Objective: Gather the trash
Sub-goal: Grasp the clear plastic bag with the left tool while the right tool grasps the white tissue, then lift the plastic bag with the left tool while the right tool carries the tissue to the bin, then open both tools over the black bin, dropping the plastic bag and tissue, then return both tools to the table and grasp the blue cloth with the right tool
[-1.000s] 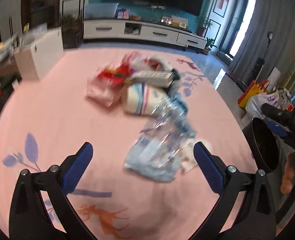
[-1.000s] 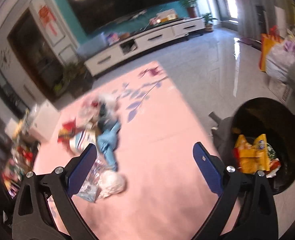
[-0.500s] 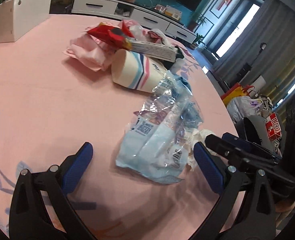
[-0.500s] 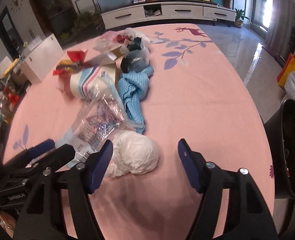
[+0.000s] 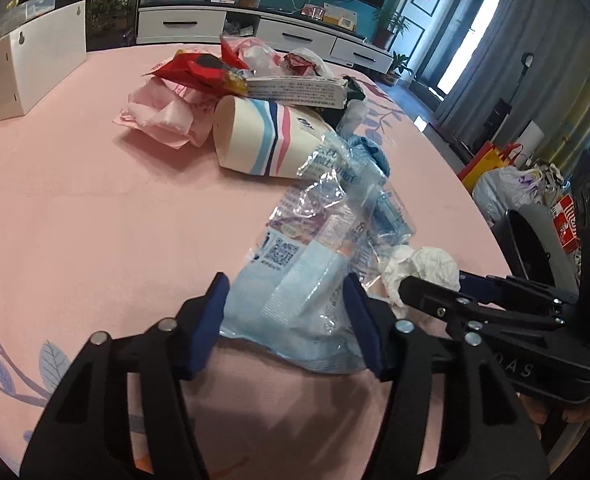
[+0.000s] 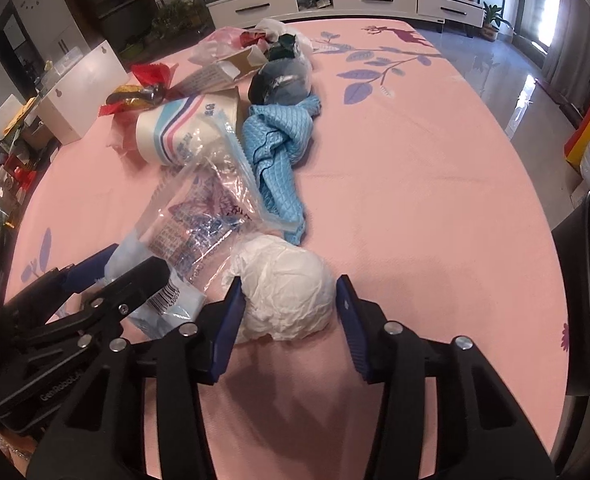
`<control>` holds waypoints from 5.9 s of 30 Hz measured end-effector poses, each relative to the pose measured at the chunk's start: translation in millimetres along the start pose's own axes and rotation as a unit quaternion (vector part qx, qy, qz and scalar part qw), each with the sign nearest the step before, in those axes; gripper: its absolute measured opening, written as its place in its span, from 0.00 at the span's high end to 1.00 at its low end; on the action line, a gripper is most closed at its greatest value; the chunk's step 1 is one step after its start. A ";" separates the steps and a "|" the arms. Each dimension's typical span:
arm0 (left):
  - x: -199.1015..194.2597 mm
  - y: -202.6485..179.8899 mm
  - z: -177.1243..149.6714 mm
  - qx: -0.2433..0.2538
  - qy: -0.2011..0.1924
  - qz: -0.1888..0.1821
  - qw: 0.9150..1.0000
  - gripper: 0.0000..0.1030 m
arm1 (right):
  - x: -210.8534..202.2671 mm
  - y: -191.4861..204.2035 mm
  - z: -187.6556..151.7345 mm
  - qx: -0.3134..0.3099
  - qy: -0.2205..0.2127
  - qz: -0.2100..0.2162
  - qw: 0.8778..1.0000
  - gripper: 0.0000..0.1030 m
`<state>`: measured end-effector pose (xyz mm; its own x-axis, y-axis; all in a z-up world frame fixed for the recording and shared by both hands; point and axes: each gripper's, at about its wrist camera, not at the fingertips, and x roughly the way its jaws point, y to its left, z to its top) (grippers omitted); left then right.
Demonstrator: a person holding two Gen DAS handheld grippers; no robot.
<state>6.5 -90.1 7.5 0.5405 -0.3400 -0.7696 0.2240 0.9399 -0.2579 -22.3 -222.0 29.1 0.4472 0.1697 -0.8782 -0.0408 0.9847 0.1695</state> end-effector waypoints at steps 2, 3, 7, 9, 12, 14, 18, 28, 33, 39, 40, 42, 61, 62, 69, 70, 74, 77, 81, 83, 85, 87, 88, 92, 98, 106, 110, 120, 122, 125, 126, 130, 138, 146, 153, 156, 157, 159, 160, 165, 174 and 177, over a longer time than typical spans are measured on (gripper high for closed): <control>1.0 -1.1 0.0 0.001 0.001 -0.002 1.000 0.52 | -0.1 0.9 0.1 -0.003 0.000 -0.003 1.000 0.59; 0.7 -0.9 -0.3 -0.003 0.002 -0.004 1.000 0.57 | 0.4 1.5 -0.5 -0.004 0.000 -0.004 1.000 0.60; 0.0 2.3 -1.4 -0.024 0.011 -0.032 0.999 0.74 | -2.1 3.6 -1.2 -0.012 -0.004 -0.007 1.000 0.67; -3.4 -0.3 -2.3 -0.020 0.002 -0.032 0.999 0.80 | -4.9 3.9 -0.8 -0.014 -0.008 -0.007 1.000 0.69; -11.2 -3.8 -1.7 -0.019 -0.004 -0.028 0.999 0.81 | -10.8 4.0 -0.6 -0.017 -0.016 -0.003 1.000 0.70; -17.6 -2.2 -1.4 -0.031 -0.006 -0.036 0.999 0.81 | -14.5 4.2 -0.6 -0.018 -0.022 0.001 1.000 0.70; -35.2 -2.8 -0.6 -0.035 -0.023 -0.026 0.999 0.82 | -23.9 4.2 -0.1 -0.017 -0.033 0.008 0.999 0.71; -63.6 -15.2 -3.8 -0.018 -0.051 -0.005 0.999 0.82 | -44.1 0.8 2.5 -0.006 -0.056 0.025 0.998 0.70; -74.6 -20.5 -4.7 -0.011 -0.064 -0.001 0.998 0.83 | -52.5 -0.1 1.0 -0.005 -0.068 0.026 0.997 0.71; -87.3 -26.4 -7.9 -0.006 -0.076 -0.001 0.997 0.83 | -61.1 0.0 0.2 -0.004 -0.079 0.026 0.997 0.70; -89.7 -28.1 -8.7 -0.003 -0.079 -0.003 0.997 0.83 | -62.7 -0.1 -0.3 -0.004 -0.081 0.027 0.996 0.70; -93.5 -31.7 -10.0 0.002 -0.082 -0.003 0.997 0.83 | -65.2 -0.6 -0.3 -0.005 -0.084 0.026 0.996 0.70; -109.1 -41.1 -10.9 0.021 -0.108 0.004 0.994 0.82 | -83.8 -2.3 -1.8 -0.006 -0.108 0.025 0.994 0.70; -109.5 -41.7 -11.0 0.022 -0.109 0.004 0.994 0.83 | -83.4 -1.7 -1.9 -0.008 -0.108 0.024 0.994 0.70; -111.9 -43.6 -11.9 0.024 -0.110 0.002 0.994 0.82 | -85.9 -2.3 -1.2 -0.005 -0.115 0.025 0.993 0.70; -112.0 -43.6 -12.0 0.024 -0.111 0.001 0.994 0.82 | -86.3 -2.8 -0.9 -0.003 -0.116 0.025 0.993 0.70; -113.3 -43.1 -11.6 0.021 -0.113 -0.001 0.993 0.83 | -87.8 -5.0 -0.8 0.000 -0.117 0.028 0.993 0.70; -111.5 -42.7 -11.0 0.020 -0.111 -0.001 0.994 0.82 | -90.1 -5.8 -0.3 0.001 -0.120 0.028 0.992 0.70; -109.7 -43.0 -11.2 0.020 -0.108 -0.006 0.994 0.82 | -94.7 -9.8 -0.6 0.010 -0.126 0.032 0.991 0.70; -108.6 -43.5 -11.1 0.020 -0.106 -0.008 0.994 0.82 | -97.6 -13.7 -0.3 0.017 -0.130 0.035 0.991 0.70; -107.0 -44.8 -10.9 0.021 -0.105 -0.008 0.994 0.82 | -102.8 -19.2 0.2 0.026 -0.137 0.033 0.990 0.70; -105.9 -46.1 -11.0 0.022 -0.104 -0.007 0.994 0.82 | -108.1 -25.0 0.2 0.034 -0.144 0.035 0.988 0.70; -104.8 -47.0 -10.5 0.022 -0.103 -0.007 0.994 0.82 | -110.0 -27.1 0.4 0.037 -0.146 0.036 0.988 0.70; -102.1 -54.2 -5.2 0.019 -0.093 -0.021 0.995 0.83 | -121.6 -40.2 0.6 0.051 -0.161 0.037 0.985 0.70; -97.8 -84.1 3.0 0.045 -0.105 -0.022 0.993 0.82 | -139.6 -64.9 -0.6 0.081 -0.188 0.028 0.978 0.70; -72.5 -138.5 12.8 0.076 -0.092 -0.052 0.991 0.82 | -170.6 -120.5 -10.7 0.151 -0.232 -0.025 0.961 0.70; -63.8 -168.3 21.1 0.080 -0.089 -0.080 0.990 0.82 | -184.2 -148.3 -17.2 0.185 -0.251 -0.059 0.948 0.70; -32.2 -252.1 26.2 0.123 -0.070 -0.127 0.982 0.82 | -212.5 -226.0 -49.3 0.291 -0.280 -0.098 0.910 0.70; -24.4 -264.5 25.4 0.131 -0.063 -0.136 0.980 0.82 | -213.8 -237.3 -56.4 0.305 -0.279 -0.106 0.904 0.70; -9.8 -280.8 23.7 0.141 -0.046 -0.149 0.978 0.82 | -214.6 -253.0 -65.9 0.323 -0.275 -0.119 0.898 0.70; -5.3 -283.8 24.3 0.143 -0.041 -0.151 0.977 0.82 | -213.8 -257.9 -68.3 0.330 -0.273 -0.125 0.895 0.70; 15.8 -300.5 21.8 0.154 -0.009 -0.170 0.973 0.82 | -211.2 -275.0 -79.3 0.353 -0.260 -0.142 0.887 0.70; 59.1 -331.3 4.5 0.175 0.056 -0.190 0.965 0.82 | -195.4 -293.3 -86.5 0.378 -0.223 -0.174 0.882 0.70; 93.2 -342.9 -6.7 0.182 0.101 -0.189 0.960 0.82 | -166.2 -309.0 -79.0 0.384 -0.167 -0.176 0.891 0.70; 106.8 -349.0 -8.8 0.177 0.117 -0.191 0.958 0.82 | -153.1 -316.5 -79.6 0.391 -0.139 -0.183 0.891 0.69; 106.3 -350.1 -10.8 0.178 0.119 -0.190 0.958 0.81 | -153.7 -317.2 -79.8 0.391 -0.138 -0.190 0.890 0.69; 106.4 -350.0 -11.0 0.179 0.119 -0.190 0.958 0.80 | -154.2 -317.1 -80.0 0.391 -0.139 -0.189 0.890 0.69; 104.0 -346.5 -10.8 0.177 0.117 -0.188 0.959 0.76 | -155.6 -315.8 -80.6 0.392 -0.140 -0.191 0.889 0.65; 102.8 -346.2 -10.5 0.178 0.114 -0.188 0.959 0.73 | -156.4 -315.4 -80.8 0.392 -0.142 -0.192 0.889 0.59; 87.9 -341.1 -6.9 0.178 0.093 -0.190 0.961 0.28 | -163.8 -315.0 -82.1 0.400 -0.155 -0.188 0.883 0.34; 41.5 -293.1 10.1 0.156 0.034 -0.172 0.972 0.06 | -175.4 -299.8 -76.1 0.392 -0.185 -0.189 0.881 0.13; 20.0 -252.0 19.1 0.122 0.002 -0.148 0.981 0.03 | -176.2 -289.7 -69.8 0.380 -0.193 -0.180 0.887 0.09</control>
<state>-23.7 -334.4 68.2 0.4192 -0.5970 -0.6841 0.5591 0.7633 -0.3235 -151.7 -534.3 103.6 0.5872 -0.3207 -0.7432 0.7147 0.6365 0.2900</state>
